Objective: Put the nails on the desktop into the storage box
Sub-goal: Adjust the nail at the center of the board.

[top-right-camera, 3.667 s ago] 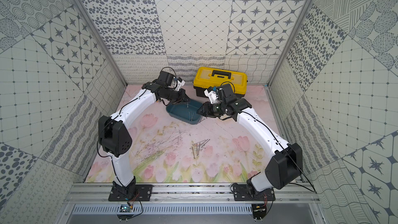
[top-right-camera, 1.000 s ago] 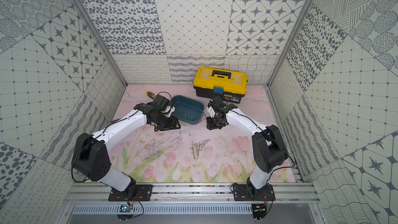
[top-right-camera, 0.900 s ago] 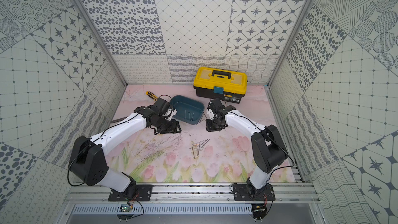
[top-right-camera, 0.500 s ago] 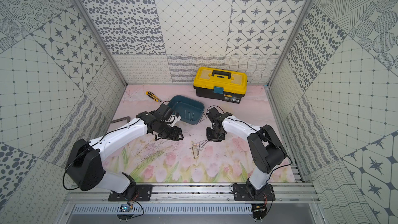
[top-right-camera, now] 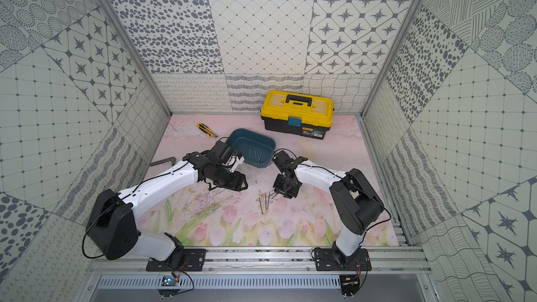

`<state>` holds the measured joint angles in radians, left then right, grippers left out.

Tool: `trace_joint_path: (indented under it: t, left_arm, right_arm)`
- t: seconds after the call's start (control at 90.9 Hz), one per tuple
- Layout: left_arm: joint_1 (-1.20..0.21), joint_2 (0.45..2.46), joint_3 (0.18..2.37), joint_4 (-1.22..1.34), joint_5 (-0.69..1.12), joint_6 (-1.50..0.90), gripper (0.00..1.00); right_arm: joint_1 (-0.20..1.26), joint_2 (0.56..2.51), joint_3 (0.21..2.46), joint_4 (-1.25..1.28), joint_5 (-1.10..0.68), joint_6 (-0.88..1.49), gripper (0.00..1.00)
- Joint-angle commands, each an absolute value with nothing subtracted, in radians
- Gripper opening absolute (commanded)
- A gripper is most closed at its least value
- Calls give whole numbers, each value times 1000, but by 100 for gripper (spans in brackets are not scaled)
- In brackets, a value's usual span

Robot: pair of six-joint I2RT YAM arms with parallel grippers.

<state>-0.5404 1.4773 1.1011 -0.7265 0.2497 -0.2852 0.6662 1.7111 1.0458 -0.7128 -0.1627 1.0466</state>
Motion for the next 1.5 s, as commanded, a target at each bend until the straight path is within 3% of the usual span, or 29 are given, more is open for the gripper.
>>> trace_joint_path:
  t: [0.0, 0.517, 0.946, 1.068, 1.222, 1.486]
  left_arm:
    - [-542, 1456, 1094, -737, 230, -263, 73]
    - [-542, 1417, 1071, -763, 202, -226, 78]
    - [-542, 1405, 1043, -741, 192, -241, 80]
    - [-542, 1400, 1037, -738, 190, -248, 81]
    - [-542, 1406, 1040, -733, 186, -250, 81]
    - [-541, 1401, 1042, -718, 176, -232, 84]
  right_arm:
    - [672, 1740, 1026, -672, -136, 1175, 36]
    - [708, 1809, 1062, -635, -133, 1264, 33]
    - [709, 1769, 1144, -726, -52, 969, 29]
    - [721, 1729, 1167, -717, -14, 828, 29]
    - [715, 1721, 1160, -663, -98, 619, 28]
    - [692, 1536, 1080, -652, -168, -327, 39]
